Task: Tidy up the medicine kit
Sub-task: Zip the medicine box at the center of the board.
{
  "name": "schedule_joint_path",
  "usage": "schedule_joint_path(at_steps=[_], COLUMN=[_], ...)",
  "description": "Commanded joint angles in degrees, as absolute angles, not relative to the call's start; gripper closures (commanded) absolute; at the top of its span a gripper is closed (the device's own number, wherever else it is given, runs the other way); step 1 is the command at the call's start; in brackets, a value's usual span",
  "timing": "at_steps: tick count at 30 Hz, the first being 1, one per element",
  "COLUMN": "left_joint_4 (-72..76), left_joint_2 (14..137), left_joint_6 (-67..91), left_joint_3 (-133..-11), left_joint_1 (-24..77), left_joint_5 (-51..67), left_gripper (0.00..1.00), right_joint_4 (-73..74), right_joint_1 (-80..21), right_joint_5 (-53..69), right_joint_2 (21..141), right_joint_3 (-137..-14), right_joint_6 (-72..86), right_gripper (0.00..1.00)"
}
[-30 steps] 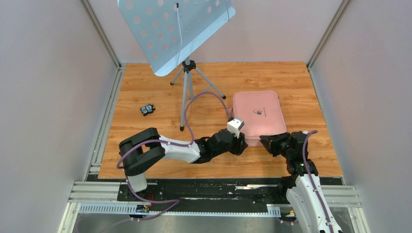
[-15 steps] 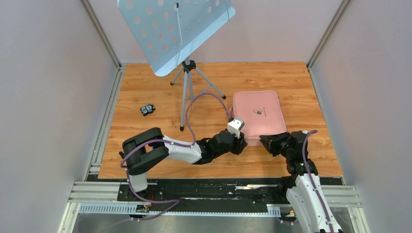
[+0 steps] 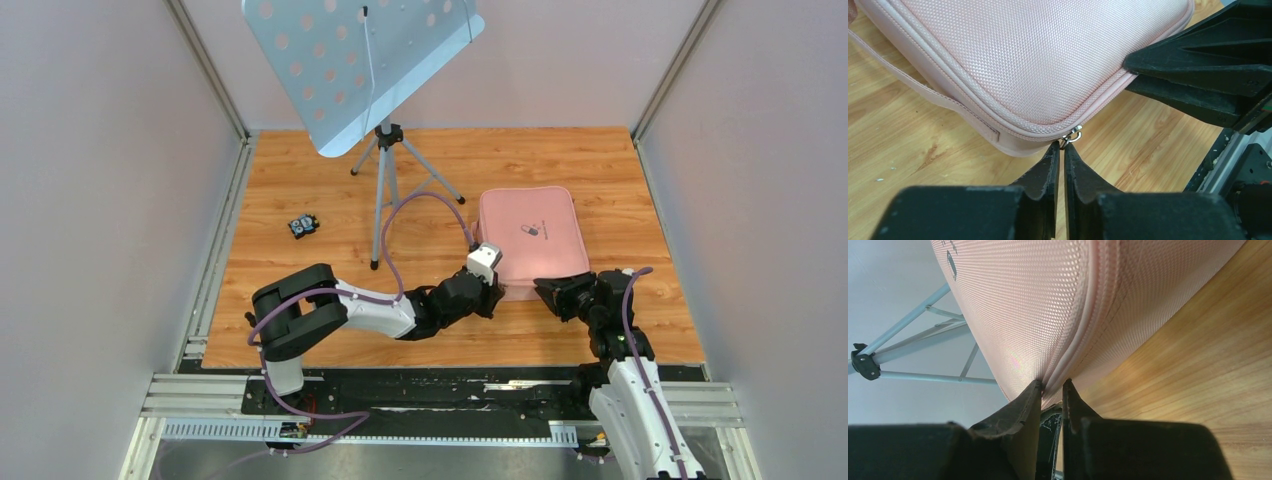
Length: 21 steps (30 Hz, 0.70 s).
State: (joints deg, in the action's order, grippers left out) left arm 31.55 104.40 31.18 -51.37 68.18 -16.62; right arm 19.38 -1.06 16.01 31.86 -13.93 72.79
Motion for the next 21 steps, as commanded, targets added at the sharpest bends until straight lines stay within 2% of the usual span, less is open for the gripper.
schedule_joint_path(at_steps=[1, 4, 7, 13, 15, 18, 21], left_joint_4=[35.69, 35.80, 36.96, 36.97, 36.94, 37.12, 37.05], left_joint_2=[104.15, 103.13, 102.51, 102.96, 103.16, 103.61, 104.02], left_joint_6=[30.73, 30.67, 30.28, 30.34, 30.47, 30.45, 30.56], left_joint_3=[-53.00, -52.73, -52.23, -52.67, -52.79, -53.09, -53.29], left_joint_1=[68.16, 68.16, 68.12, 68.13, 68.14, 68.12, 68.16], left_joint_5=[-19.43, -18.38, -16.78, -16.01, -16.00, -16.27, -16.65], left_gripper=[0.91, 0.94, 0.92, 0.71, 0.67, 0.70, 0.81], right_joint_4=[17.72, 17.72, 17.69, 17.67, 17.69, 17.68, 17.75], right_joint_1=[-1.40, -1.40, -1.41, -1.41, -1.41, -1.41, -1.35], right_joint_5=[17.24, 17.20, 17.18, 17.29, 17.26, 17.25, 17.29], right_joint_2=[32.12, 32.16, 32.17, 32.20, 32.18, 32.31, 32.37], right_joint_3=[-14.95, -14.92, -14.94, -15.02, -15.11, -15.20, -15.29], right_joint_6=[72.15, 72.16, 72.07, 72.06, 72.07, 71.98, 71.89], right_gripper=[0.83, 0.84, 0.84, 0.84, 0.84, 0.84, 0.84])
